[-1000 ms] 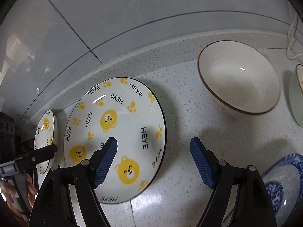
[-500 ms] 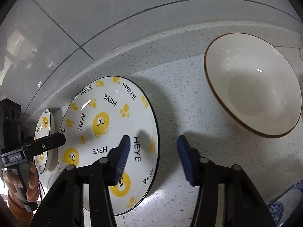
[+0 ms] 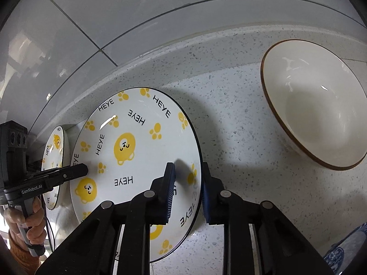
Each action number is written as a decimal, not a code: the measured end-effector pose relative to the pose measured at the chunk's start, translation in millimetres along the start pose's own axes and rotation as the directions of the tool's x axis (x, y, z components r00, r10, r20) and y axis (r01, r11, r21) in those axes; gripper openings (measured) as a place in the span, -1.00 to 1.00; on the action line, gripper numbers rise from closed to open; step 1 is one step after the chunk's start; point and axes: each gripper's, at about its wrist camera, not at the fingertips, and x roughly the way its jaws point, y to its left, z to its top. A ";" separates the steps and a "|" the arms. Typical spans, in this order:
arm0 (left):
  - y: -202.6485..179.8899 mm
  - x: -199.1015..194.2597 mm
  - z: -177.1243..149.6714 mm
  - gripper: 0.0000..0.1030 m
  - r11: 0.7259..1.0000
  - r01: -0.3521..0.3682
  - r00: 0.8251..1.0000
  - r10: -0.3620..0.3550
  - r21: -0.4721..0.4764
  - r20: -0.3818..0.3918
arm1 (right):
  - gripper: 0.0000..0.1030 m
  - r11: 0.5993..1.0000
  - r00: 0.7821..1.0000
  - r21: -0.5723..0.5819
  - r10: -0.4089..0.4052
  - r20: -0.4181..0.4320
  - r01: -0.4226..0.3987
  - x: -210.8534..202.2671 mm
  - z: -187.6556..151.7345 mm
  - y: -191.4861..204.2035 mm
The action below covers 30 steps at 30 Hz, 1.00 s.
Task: Organize plates and bowls
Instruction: 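Move both grippers to the rim of the larger yellow-bear plate, then close both grippers on the rim of the yellow-bear plate, then carry the bear plate with both grippers and lower it onto the mandala plate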
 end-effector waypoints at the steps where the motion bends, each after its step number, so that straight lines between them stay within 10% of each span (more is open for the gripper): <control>1: 0.5 -0.1 -0.1 -0.78 1.000 0.000 1.000 0.000 -0.002 0.000 | -0.62 1.000 1.000 0.003 -0.004 0.001 0.004 0.3 0.1 1.3; 16: 2.1 -46.5 -27.8 -0.78 1.000 0.015 0.998 -0.016 0.012 0.064 | -0.63 1.000 0.998 -0.009 0.001 0.056 -0.001 -35.5 -22.2 23.7; 30: 63.0 -199.7 -183.7 -0.79 0.996 0.038 0.988 -0.025 -0.081 0.151 | -0.69 0.973 0.993 -0.204 0.114 0.029 -0.106 -120.8 -130.5 128.7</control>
